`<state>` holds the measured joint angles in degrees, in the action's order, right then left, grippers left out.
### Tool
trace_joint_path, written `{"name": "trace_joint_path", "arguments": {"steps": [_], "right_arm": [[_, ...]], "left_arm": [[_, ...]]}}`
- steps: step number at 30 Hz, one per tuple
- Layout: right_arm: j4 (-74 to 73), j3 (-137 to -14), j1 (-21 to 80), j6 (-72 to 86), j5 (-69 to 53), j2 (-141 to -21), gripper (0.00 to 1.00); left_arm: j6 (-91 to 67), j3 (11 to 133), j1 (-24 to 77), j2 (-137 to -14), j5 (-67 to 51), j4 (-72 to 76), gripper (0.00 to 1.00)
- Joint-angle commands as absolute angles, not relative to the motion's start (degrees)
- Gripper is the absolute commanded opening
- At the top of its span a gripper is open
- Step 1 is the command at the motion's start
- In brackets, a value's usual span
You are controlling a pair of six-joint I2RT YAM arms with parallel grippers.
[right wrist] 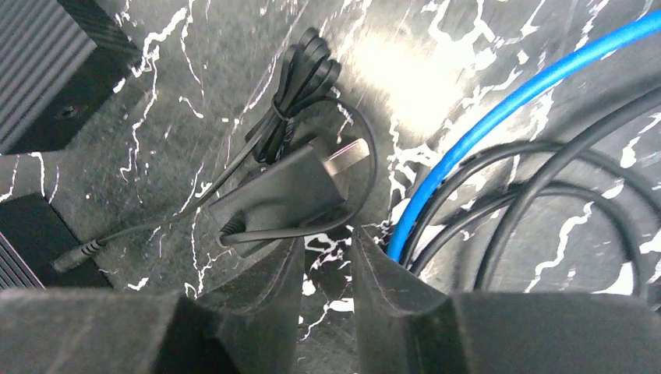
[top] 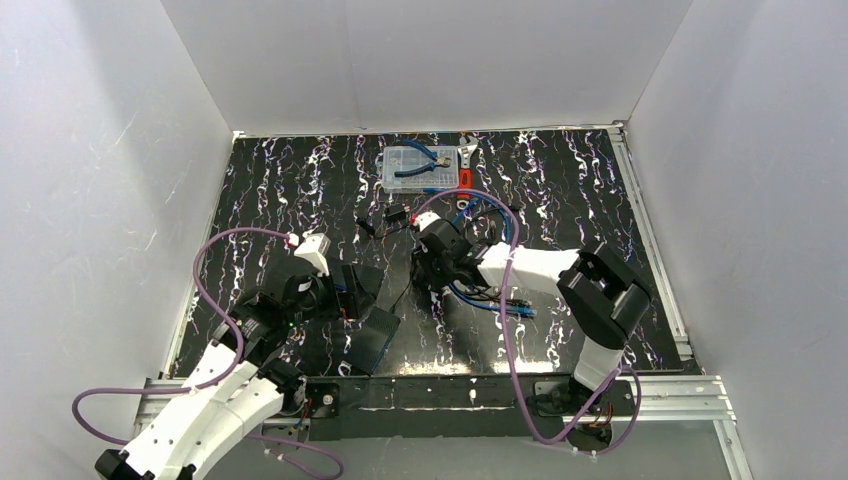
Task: Insert the plug into the switch port
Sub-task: Move the power at the center of the board, then pick up the connector from the center of the board.
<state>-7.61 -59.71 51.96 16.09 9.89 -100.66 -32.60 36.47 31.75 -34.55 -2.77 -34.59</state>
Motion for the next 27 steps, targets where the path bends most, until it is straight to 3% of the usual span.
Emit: {"name": "trace_joint_path", "arguments": {"steps": [1, 8, 13, 27], "right_arm": [[-9.92, -64.47, 51.35, 10.96, 13.78, -98.39, 0.35], [-14.93, -63.48, 50.09, 7.37, 23.20, -89.41, 0.38], [-16.82, -60.35, 46.80, 9.97, 26.34, -82.04, 0.57], [-25.14, -58.56, 38.00, 16.05, 9.47, -81.89, 0.59]], "left_arm": [[-32.57, 36.28, 31.99, -34.97, -2.18, -34.71, 0.98], [-33.10, 36.25, 31.99, -35.67, -1.00, -34.95, 0.98], [-34.06, 36.70, 31.99, -37.05, -0.87, -35.83, 0.98], [-33.51, 36.28, 31.97, -38.09, -2.60, -34.34, 0.98]]}}
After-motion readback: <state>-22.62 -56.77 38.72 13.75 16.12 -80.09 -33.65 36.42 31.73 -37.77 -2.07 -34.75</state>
